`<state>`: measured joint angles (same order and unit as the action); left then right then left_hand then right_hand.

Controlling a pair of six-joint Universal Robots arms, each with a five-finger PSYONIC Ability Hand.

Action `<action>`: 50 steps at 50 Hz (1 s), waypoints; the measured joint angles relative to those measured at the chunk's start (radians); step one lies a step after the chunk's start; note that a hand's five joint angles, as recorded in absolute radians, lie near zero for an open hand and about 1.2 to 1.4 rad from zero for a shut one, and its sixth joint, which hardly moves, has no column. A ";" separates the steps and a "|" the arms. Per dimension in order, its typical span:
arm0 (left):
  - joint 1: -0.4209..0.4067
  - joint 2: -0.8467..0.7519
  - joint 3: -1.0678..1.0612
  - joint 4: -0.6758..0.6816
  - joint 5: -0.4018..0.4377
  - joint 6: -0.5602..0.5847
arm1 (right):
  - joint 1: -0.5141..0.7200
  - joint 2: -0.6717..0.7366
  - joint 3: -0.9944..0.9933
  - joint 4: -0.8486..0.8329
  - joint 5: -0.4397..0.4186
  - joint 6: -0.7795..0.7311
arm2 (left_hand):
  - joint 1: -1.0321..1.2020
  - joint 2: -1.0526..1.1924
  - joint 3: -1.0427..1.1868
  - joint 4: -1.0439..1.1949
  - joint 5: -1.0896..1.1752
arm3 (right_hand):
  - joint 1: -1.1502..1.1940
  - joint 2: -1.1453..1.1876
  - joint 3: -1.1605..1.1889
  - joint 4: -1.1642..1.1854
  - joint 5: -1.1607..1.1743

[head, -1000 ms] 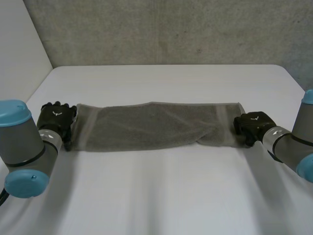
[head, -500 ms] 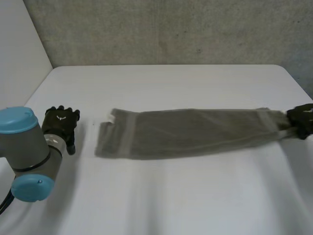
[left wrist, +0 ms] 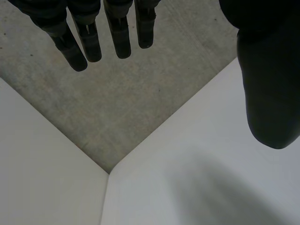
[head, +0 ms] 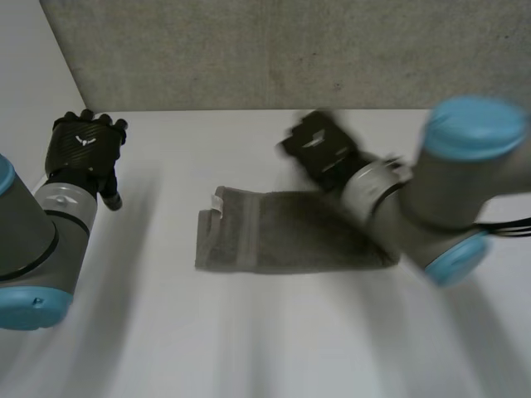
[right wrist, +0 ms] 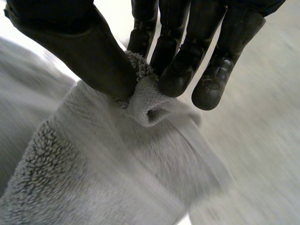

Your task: Fold the towel.

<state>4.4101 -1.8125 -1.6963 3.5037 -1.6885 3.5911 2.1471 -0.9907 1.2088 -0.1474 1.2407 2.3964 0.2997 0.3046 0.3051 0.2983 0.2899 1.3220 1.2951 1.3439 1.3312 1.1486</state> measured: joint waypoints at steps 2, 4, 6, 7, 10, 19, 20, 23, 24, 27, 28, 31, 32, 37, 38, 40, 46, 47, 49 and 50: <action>-0.004 -0.002 -0.003 0.000 0.000 0.000 | 0.061 0.033 0.001 -0.024 -0.002 -0.002 | 0.000 0.000 0.000 0.000 0.000 | 0.000 0.000 0.000 0.000 0.000; -0.008 -0.005 -0.006 0.000 0.000 -0.001 | 0.110 0.070 0.000 -0.042 -0.003 -0.003 | 0.000 0.000 0.000 0.000 0.000 | -0.072 -0.050 -0.074 -0.069 -0.066; -0.014 -0.009 -0.008 0.000 -0.001 -0.001 | 0.152 0.111 -0.004 -0.055 -0.001 -0.005 | 0.000 0.000 0.000 0.000 0.000 | -0.356 -0.332 -0.362 -0.356 -0.361; -0.017 -0.011 -0.009 0.000 -0.001 -0.001 | 0.169 0.133 -0.006 -0.060 0.002 -0.006 | 0.000 0.000 0.000 0.000 0.000 | -0.552 -0.528 -0.554 -0.550 -0.564; -0.024 -0.015 -0.011 0.001 -0.001 -0.002 | 0.190 0.164 -0.009 -0.064 0.012 -0.002 | 0.000 0.000 0.000 0.000 0.000 | -0.852 -0.826 -0.865 -0.857 -0.879; -0.045 -0.017 -0.008 0.003 0.001 -0.004 | 0.144 0.092 0.032 -0.057 0.081 0.076 | 0.000 0.000 0.000 0.000 0.000 | -1.091 -1.043 -1.098 -1.078 -1.094; -0.051 -0.017 -0.005 0.003 0.001 -0.004 | 0.120 0.063 0.053 -0.055 0.090 0.100 | 0.000 0.000 0.000 0.000 0.000 | -1.091 -1.043 -1.098 -1.078 -1.094; -0.068 -0.018 0.001 0.005 0.001 -0.005 | 0.040 -0.016 0.125 -0.052 0.106 0.168 | 0.000 0.000 0.000 0.000 0.000 | -1.094 -1.043 -1.098 -1.078 -1.094; -0.071 -0.018 0.002 0.006 0.001 -0.005 | 0.028 -0.028 0.137 -0.051 0.107 0.178 | 0.000 0.000 0.000 0.000 0.000 | -1.094 -1.043 -1.098 -1.078 -1.094; -0.090 -0.019 0.006 0.008 0.001 -0.005 | -0.053 -0.094 0.225 -0.048 0.109 0.228 | 0.000 0.000 0.000 0.000 0.000 | -1.094 -1.043 -1.098 -1.078 -1.094; -0.093 -0.019 0.006 0.008 0.001 -0.005 | -0.068 -0.104 0.243 -0.048 0.108 0.234 | 0.000 0.000 0.000 0.000 0.000 | -1.094 -1.043 -1.098 -1.078 -1.094; -0.113 -0.023 0.006 0.010 0.001 -0.005 | -0.158 -0.145 0.362 -0.052 0.100 0.248 | 0.000 0.000 0.000 0.000 0.000 | -1.056 -1.022 -1.076 -1.059 -1.060; -0.116 -0.024 0.006 0.010 0.001 -0.005 | -0.172 -0.148 0.381 -0.053 0.098 0.246 | 0.000 0.000 0.000 0.000 0.000 | -1.041 -1.014 -1.064 -1.048 -1.040; -0.130 -0.035 0.006 0.011 0.001 -0.005 | -0.249 -0.137 0.473 -0.056 0.077 0.203 | 0.000 0.000 0.000 0.000 0.000 | -0.723 -0.691 -0.759 -0.744 -0.723; -0.132 -0.038 0.006 0.011 0.001 -0.005 | -0.261 -0.126 0.485 -0.055 0.071 0.189 | 0.000 0.000 0.000 0.000 0.000 | -0.608 -0.575 -0.629 -0.616 -0.610; -0.134 -0.040 0.006 0.011 0.001 -0.005 | -0.274 -0.108 0.493 -0.054 0.066 0.172 | 0.000 0.000 0.000 0.000 0.000 | -0.431 -0.403 -0.461 -0.450 -0.437; -0.140 -0.042 0.003 0.011 0.000 -0.005 | -0.291 -0.061 0.478 -0.049 0.060 0.146 | 0.000 0.000 0.000 0.000 -0.001 | -0.104 0.015 -0.029 -0.014 0.001; -0.140 -0.042 0.003 0.011 0.000 -0.005 | -0.291 -0.061 0.475 -0.048 0.061 0.146 | 0.000 0.000 0.000 0.000 -0.001 | -0.092 0.015 -0.020 -0.004 0.008; -0.141 -0.041 0.002 0.011 0.000 -0.005 | -0.290 -0.064 0.464 -0.048 0.062 0.150 | 0.000 0.000 0.000 0.000 -0.001 | -0.069 0.015 -0.015 0.000 0.009; -0.141 -0.041 0.002 0.011 0.000 -0.005 | -0.290 -0.068 0.461 -0.048 0.063 0.152 | 0.000 0.000 0.000 0.000 -0.001 | -0.062 0.015 -0.015 0.000 0.009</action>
<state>4.2689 -1.8532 -1.6944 3.5143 -1.6887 3.5864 1.8575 -1.0583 1.6696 -0.1954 1.3034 2.5485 0.2996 0.3045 0.3050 0.2982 0.2886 1.2601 1.3098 1.3291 1.3312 1.1577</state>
